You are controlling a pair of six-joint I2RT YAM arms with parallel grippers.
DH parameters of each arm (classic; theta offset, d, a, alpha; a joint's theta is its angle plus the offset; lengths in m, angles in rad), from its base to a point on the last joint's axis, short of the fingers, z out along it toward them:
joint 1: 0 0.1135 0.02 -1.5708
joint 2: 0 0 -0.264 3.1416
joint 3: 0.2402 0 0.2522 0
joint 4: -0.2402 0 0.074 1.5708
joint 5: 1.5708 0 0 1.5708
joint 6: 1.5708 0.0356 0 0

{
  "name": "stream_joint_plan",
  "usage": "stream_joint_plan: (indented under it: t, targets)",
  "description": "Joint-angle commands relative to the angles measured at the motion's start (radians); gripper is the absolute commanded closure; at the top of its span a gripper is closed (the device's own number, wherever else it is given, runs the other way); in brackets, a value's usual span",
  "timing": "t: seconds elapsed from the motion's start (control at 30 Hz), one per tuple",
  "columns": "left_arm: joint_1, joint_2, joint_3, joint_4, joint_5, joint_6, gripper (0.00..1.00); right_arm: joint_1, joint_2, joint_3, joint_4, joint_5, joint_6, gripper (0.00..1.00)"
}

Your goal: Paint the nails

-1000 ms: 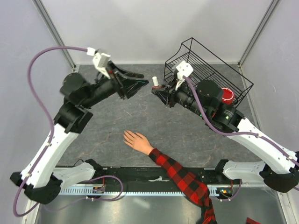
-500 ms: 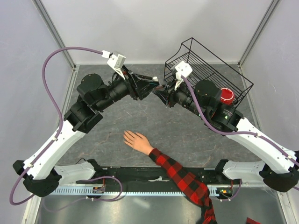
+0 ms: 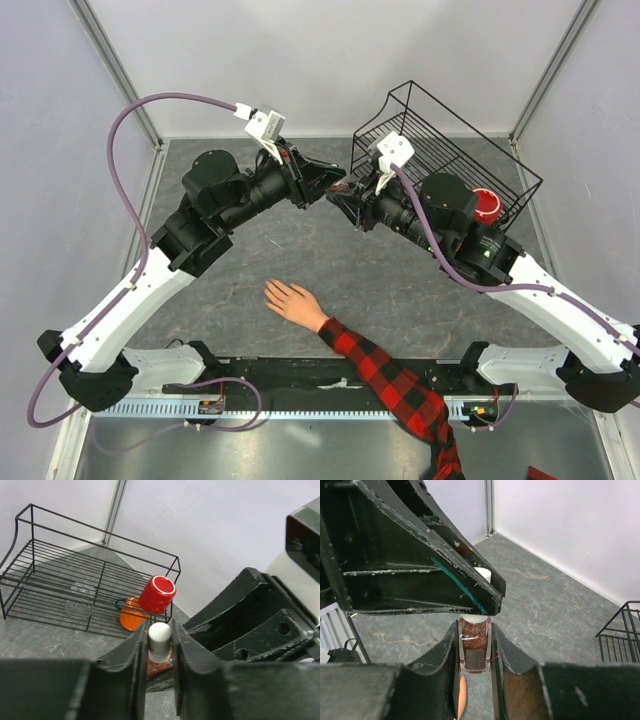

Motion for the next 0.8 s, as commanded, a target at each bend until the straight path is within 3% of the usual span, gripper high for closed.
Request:
stream_joint_plan:
  t: [0.0,0.07,0.1,0.13,0.17,0.2,0.23,0.27,0.3,0.33,0.37,0.43,0.47,0.53,0.57,0.6,0.63,0.67,0.77]
  targets:
    - [-0.007,0.013,0.050,0.018,0.083,0.029,0.89,0.006,-0.040,0.031,0.072,-0.015,-0.001,1.00]
    - [0.005,0.024,0.044,0.053,0.198,0.047,0.98,0.006,-0.052,0.021,0.094,-0.055,0.007,1.00]
    - [0.016,0.032,0.043,0.081,0.408,0.047,0.98,0.006,-0.058,0.016,0.102,-0.088,0.019,1.00]
    - [0.028,0.039,0.034,0.155,0.533,0.011,0.98,0.006,-0.066,0.010,0.111,-0.130,0.025,1.00]
    - [0.057,0.059,0.023,0.238,0.659,-0.030,0.98,0.006,-0.092,-0.010,0.147,-0.268,0.033,1.00]
    - [0.071,0.068,0.006,0.338,0.885,-0.101,0.98,0.006,-0.107,-0.030,0.183,-0.365,0.069,1.00]
    - [0.083,0.082,-0.037,0.648,0.981,-0.317,0.98,0.006,-0.126,-0.053,0.298,-0.476,0.097,1.00]
    - [0.096,0.119,-0.055,0.817,1.104,-0.450,0.98,0.006,-0.156,-0.099,0.374,-0.626,0.149,1.00]
    - [0.102,0.134,-0.065,0.957,1.134,-0.682,0.98,0.006,-0.163,-0.120,0.469,-0.828,0.297,1.00]
    - [0.105,0.153,-0.057,1.097,1.157,-0.769,0.98,0.006,-0.166,-0.139,0.655,-0.897,0.392,1.00]
    - [0.111,0.177,-0.048,1.222,1.180,-0.828,0.98,0.006,-0.164,-0.148,0.715,-0.929,0.452,1.00]
    - [0.113,0.182,-0.017,1.186,1.191,-0.823,0.98,0.006,-0.175,-0.148,0.754,-0.949,0.508,1.00]
    - [0.114,0.174,-0.016,1.085,1.183,-0.784,0.98,0.006,-0.181,-0.147,0.732,-0.939,0.495,1.00]
    - [0.114,0.139,0.003,0.916,1.162,-0.590,0.98,0.005,-0.192,-0.138,0.629,-0.891,0.417,1.00]
    - [0.114,0.124,0.020,0.660,1.125,-0.501,0.98,0.005,-0.190,-0.128,0.588,-0.874,0.384,1.00]
    - [0.114,0.101,0.039,0.548,1.101,-0.327,0.97,0.004,-0.192,-0.122,0.550,-0.862,0.357,1.00]
    - [0.114,0.092,0.078,0.441,1.076,-0.259,0.92,0.005,-0.192,-0.110,0.478,-0.821,0.297,1.00]
    - [0.116,0.082,0.092,0.309,1.033,-0.203,0.73,0.004,-0.193,-0.105,0.447,-0.798,0.269,1.00]
    - [0.119,0.043,0.129,0.110,0.938,-0.018,0.38,0.006,-0.184,-0.082,0.324,-0.695,0.151,1.00]
